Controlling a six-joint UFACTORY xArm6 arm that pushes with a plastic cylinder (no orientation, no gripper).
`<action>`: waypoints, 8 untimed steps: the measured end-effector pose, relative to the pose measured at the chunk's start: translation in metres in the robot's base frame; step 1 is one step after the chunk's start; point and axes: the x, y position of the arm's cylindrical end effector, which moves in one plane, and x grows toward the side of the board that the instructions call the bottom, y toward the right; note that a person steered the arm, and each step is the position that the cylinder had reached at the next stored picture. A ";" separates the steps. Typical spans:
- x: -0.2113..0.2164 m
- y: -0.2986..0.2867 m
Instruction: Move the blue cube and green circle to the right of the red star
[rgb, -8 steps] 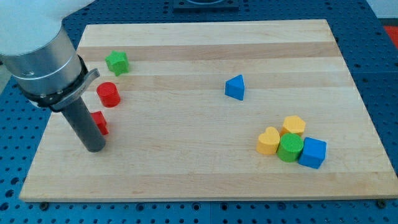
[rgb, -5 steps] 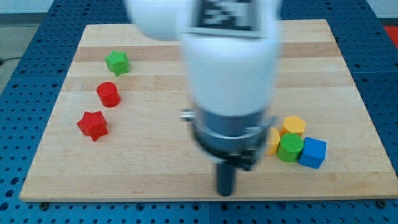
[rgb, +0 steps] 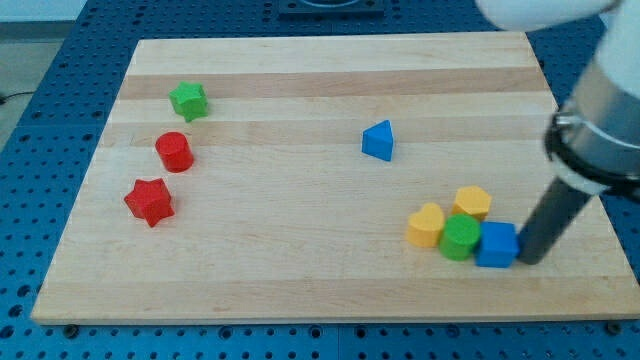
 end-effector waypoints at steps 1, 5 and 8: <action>0.000 -0.043; 0.000 -0.176; -0.016 -0.255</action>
